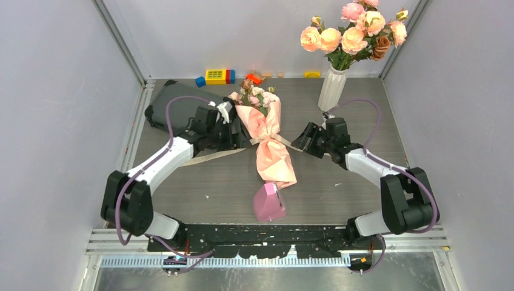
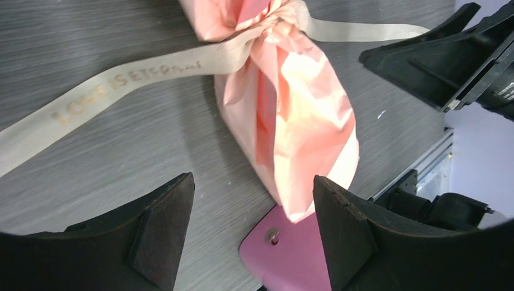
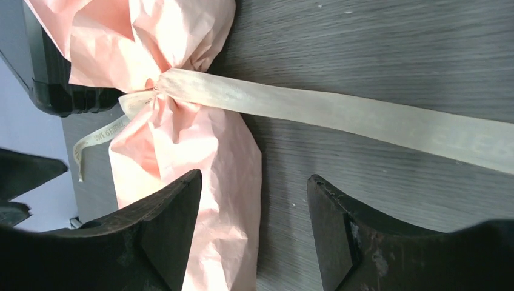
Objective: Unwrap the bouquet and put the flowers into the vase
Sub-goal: Untie the ribbon from the wrapping paper.
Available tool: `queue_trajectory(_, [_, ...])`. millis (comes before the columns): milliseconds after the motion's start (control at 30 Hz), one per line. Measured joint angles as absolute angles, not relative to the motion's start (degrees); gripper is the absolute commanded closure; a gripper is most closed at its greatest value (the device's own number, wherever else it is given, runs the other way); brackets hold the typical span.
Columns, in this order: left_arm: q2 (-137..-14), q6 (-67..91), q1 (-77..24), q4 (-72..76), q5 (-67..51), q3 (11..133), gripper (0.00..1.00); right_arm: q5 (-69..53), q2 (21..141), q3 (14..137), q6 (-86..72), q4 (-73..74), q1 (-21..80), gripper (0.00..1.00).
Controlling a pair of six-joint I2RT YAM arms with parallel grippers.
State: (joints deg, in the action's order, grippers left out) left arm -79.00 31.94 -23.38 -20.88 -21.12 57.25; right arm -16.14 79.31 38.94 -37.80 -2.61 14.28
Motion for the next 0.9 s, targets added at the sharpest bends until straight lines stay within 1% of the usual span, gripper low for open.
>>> queue_trajectory(33, [-81.01, 32.95, -23.83, -19.73, -21.69, 57.84, 0.26, -16.93, 80.49, 39.55, -37.56, -2.68, 14.63, 0.32])
queue_trajectory(133, [-86.28, 35.14, -24.75, -16.73, -23.11, 60.03, 0.26, -18.39, 83.55, 42.74, -36.38, -2.04, 15.51, 0.42])
queue_trajectory(233, [-90.94, 36.82, -25.54, -13.89, -23.94, 62.39, 0.26, -19.68, 86.02, 47.07, -34.79, -1.63, 16.27, 0.48])
queue_trajectory(433, [-96.9, 38.5, -25.93, -11.09, -24.05, 64.95, 0.31, -21.08, 90.28, 54.28, -30.79, -0.78, 19.07, 0.56])
queue_trajectory(633, [-100.2, 38.94, -26.02, -10.55, -23.83, 65.43, 0.39, -20.05, 96.71, 61.52, -25.67, 4.58, 24.18, 0.62])
queue_trajectory(900, [-101.3, 39.03, -26.04, -10.52, -23.57, 65.45, 0.4, -17.63, 100.71, 65.49, -25.89, 6.9, 28.42, 0.64])
